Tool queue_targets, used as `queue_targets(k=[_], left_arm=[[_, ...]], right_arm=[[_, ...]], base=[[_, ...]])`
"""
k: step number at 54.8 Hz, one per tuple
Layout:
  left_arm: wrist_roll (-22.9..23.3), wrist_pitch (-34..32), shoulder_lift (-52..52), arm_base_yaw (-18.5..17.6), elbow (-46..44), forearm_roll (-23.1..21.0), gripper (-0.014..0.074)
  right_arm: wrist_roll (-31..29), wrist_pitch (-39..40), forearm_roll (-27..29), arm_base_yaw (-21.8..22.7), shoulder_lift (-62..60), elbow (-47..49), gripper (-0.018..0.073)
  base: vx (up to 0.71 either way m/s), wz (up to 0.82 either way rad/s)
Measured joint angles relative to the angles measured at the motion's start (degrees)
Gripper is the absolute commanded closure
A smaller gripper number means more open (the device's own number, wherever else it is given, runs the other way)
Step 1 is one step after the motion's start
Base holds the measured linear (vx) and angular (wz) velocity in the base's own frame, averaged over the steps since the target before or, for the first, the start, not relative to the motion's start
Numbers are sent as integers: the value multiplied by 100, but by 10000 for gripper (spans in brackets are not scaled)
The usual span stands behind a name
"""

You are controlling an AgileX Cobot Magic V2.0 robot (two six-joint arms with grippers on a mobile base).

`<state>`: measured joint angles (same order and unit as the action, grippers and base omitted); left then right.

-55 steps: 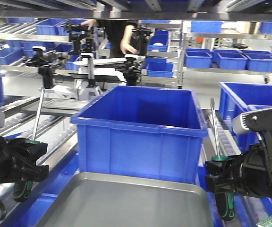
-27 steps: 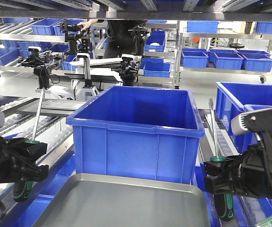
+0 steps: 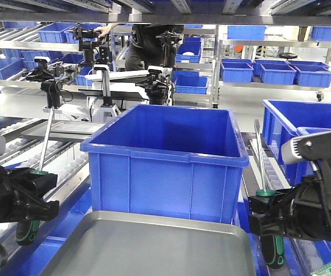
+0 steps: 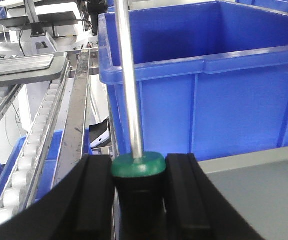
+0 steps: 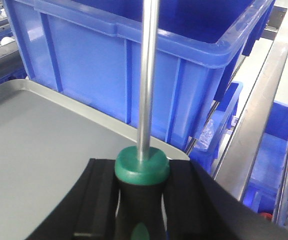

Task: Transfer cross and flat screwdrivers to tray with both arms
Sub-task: 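Stop beside the grey tray and lower both screwdrivers toward it, then open both grippers to drop the screwdrivers onto the grey tray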

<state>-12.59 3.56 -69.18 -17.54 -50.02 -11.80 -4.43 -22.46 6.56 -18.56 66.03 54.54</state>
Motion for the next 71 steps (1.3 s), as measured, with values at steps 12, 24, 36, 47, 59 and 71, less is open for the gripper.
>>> queue_targets(k=[12,24,36,47,59,71], left_arm=[[0,0,0,0,0,0,596],[0,283,0,-134,0,0,596],[0,763,-445,-791,0,-84,593],[0,778,-936,-861,0,-866,527],[0,997,-1400,-861,-346,-1013,301],[0,1790,-1774,-861,-990,-1036,64]], right_arm=[[0,0,298,0,0,0,567],[0,-66,1146,-33,118,0,567],[0,122,1489,-669,889,0,567],[0,465,2170,-935,1521,0,543],[6,707,2501,-935,1952,13,430],[11,584,2720,-935,2035,17,181]], base=[[0,0],[0,0],[0,0],[0,0],[0,0],[0,0]])
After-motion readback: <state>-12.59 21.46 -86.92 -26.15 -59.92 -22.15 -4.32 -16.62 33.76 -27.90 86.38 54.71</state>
